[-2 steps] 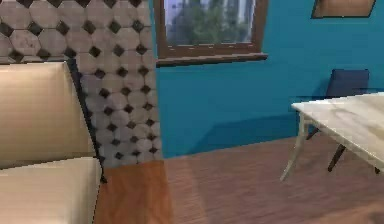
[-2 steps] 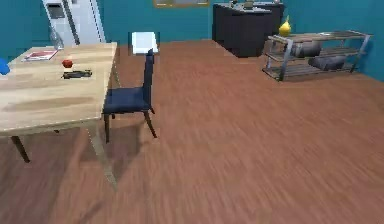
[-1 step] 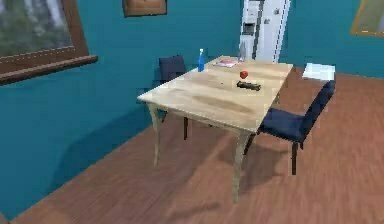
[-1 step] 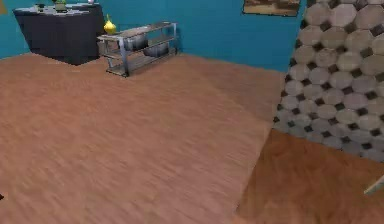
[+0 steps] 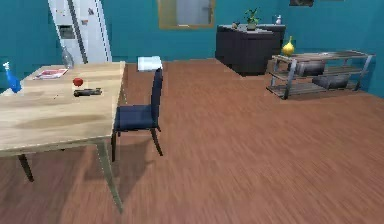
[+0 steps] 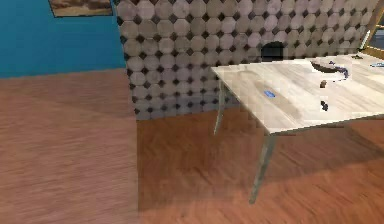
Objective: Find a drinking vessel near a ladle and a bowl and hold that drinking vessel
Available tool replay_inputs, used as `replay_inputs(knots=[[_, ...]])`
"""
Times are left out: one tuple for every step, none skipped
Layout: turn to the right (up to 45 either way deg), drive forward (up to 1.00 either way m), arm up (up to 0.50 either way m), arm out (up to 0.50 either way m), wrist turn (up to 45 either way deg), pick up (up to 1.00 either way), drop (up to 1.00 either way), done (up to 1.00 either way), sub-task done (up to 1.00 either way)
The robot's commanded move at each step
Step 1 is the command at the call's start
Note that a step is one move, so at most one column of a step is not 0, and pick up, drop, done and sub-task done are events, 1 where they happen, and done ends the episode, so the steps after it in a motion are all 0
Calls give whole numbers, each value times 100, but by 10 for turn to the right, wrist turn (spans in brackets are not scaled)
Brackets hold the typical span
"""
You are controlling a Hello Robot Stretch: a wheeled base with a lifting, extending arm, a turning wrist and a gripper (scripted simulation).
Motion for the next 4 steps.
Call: replay_inputs(knots=[[150, 0, 0, 0, 0, 0, 0, 0, 0], [0, 100, 0, 0, 0, 0, 0, 0, 0], [0, 100, 0, 0, 0, 0, 0, 0, 0], [0, 100, 0, 0, 0, 0, 0, 0, 0]])
